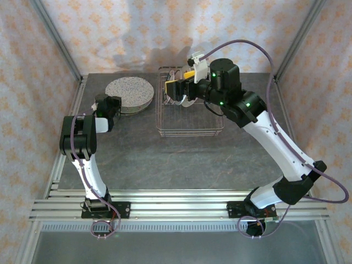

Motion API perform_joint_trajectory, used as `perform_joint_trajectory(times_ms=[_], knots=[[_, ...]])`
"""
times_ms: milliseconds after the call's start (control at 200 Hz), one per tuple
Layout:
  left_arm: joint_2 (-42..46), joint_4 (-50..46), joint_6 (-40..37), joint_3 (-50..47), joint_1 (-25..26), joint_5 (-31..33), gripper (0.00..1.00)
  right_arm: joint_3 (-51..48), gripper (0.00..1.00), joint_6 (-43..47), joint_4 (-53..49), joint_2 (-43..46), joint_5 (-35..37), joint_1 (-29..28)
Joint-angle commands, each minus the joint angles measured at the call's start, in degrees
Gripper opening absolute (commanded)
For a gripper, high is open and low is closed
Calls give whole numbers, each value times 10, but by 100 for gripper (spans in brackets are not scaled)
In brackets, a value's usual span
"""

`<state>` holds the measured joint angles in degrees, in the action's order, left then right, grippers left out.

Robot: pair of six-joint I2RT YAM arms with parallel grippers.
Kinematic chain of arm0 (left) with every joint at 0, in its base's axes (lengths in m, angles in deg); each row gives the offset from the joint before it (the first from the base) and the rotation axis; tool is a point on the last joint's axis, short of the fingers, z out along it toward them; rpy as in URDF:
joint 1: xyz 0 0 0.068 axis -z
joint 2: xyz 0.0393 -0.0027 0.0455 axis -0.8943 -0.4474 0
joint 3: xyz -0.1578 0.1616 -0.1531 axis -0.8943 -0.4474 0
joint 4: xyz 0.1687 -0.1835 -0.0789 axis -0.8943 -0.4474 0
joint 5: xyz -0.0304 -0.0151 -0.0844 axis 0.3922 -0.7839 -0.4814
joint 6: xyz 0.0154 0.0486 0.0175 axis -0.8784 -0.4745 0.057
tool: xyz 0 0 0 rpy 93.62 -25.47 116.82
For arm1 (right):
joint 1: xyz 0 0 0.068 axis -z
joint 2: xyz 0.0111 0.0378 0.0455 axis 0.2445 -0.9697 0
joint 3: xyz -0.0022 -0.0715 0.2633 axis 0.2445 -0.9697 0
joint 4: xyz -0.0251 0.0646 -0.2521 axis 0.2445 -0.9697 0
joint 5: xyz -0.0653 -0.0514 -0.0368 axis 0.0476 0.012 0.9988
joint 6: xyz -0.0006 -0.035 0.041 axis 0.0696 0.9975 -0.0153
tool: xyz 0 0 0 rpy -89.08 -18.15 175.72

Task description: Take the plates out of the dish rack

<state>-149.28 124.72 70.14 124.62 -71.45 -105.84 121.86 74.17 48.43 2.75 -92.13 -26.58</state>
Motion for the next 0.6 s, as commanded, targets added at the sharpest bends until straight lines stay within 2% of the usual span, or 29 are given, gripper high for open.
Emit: perform_joint_trajectory(times_ms=[0,235,435,596], knots=[[-6,26,-10,13,-8,-14,17,19,88,-9,0,10,13,-3],[4,11,-13,15,-12,-21,30,19,88,-11,0,11,14,-3],[24,-72,-33,36,-16,-32,52,18,88,-13,0,10,15,-3],[28,-134,-37,57,-18,-50,56,20,88,-15,0,10,16,-3]])
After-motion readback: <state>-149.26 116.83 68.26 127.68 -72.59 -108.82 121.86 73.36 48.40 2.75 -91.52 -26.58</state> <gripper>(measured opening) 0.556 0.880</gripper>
